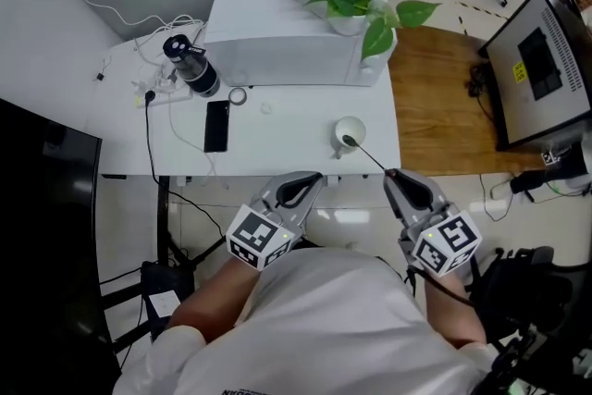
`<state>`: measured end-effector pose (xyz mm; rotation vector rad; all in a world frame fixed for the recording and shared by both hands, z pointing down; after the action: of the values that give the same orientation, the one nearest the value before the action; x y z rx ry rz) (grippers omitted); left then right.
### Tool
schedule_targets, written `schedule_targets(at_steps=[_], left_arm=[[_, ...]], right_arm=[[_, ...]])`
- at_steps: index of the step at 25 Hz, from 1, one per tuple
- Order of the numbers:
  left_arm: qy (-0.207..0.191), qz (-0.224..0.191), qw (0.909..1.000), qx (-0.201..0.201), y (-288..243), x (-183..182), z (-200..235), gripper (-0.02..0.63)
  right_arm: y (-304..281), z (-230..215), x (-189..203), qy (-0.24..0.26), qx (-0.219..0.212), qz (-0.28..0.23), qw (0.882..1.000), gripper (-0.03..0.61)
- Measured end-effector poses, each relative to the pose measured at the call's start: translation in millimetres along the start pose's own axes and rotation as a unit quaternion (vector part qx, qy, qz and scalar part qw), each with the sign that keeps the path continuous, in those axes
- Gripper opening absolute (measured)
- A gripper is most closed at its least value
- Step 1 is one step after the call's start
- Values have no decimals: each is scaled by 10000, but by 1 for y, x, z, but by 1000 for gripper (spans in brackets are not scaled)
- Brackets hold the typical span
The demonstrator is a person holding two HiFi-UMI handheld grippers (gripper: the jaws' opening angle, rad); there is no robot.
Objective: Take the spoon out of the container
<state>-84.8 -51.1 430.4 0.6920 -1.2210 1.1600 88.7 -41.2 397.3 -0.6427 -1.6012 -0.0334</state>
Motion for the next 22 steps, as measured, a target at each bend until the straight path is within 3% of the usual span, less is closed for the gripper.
schedule_targets(at_steps=[12, 22], left_arm=[[-13, -111, 9986, -512, -36, 20, -107, 4], [213, 0, 9953, -942, -29, 47, -159, 5]], right_arm=[[108, -41, 31, 2, -253, -141, 9996, 54], [142, -50, 56, -1, -468, -109, 9988, 54]])
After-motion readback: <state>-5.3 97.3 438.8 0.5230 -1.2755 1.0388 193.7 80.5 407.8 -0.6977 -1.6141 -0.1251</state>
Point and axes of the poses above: the fingertips, and each gripper's own axes: y backward along the fingers, z to its left, x out of its underside, the point moved 4 cm from there along y, backward along the fingers, and after that the axes turned 15 degrees about x, right-handed, at the moved point
